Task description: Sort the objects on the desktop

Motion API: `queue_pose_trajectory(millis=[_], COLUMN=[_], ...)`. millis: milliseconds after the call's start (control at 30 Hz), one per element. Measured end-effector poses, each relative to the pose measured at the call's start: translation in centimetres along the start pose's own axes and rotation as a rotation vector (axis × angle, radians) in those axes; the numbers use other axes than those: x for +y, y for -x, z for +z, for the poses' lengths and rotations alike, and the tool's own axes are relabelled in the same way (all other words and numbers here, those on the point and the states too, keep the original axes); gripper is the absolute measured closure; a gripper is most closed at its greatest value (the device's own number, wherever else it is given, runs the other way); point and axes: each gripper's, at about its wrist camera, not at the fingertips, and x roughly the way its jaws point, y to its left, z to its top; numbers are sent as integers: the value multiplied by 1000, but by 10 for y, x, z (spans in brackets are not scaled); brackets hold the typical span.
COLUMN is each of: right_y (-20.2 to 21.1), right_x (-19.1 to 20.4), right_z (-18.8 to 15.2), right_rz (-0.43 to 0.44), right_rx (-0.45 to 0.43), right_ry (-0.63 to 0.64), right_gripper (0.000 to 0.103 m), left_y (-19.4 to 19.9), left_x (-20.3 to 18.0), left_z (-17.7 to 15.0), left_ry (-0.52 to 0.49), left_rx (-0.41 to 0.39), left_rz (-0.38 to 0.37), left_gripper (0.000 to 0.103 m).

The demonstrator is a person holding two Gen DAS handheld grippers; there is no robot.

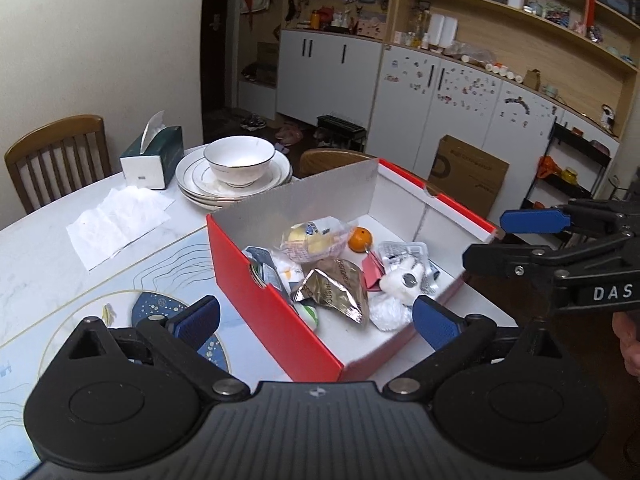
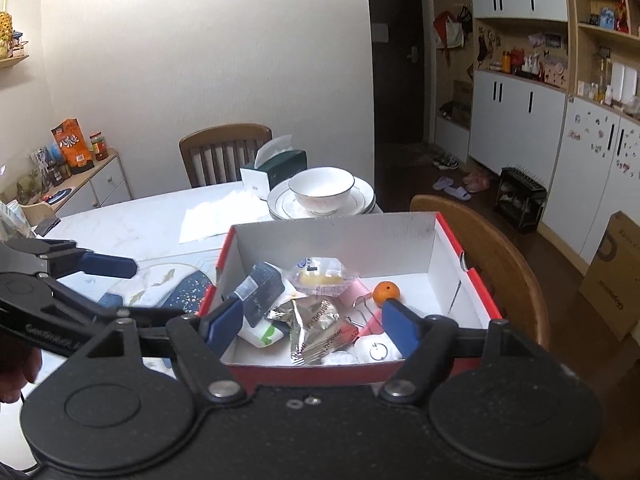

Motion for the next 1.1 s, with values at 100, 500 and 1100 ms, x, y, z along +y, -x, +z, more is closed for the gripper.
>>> queue_pose_trajectory(millis=[100,500,1100], right_y=[4,13,13], right_x=[6,19,19], right_z=[-4,-15,-27], right_rz=[-11,-53,-58], right_rx=[-1,4,32], right_ry=[-12,-49,-88], right_gripper=[26,26,26], left_y=[8,26,30], left_x=[0,1,-3], left_z=[-4,-14,-17], left_ry=[-7,-23,-29], left_rx=[-10,-24,-20], left_rz=[-16,-43,-86], left_gripper=[0,0,0])
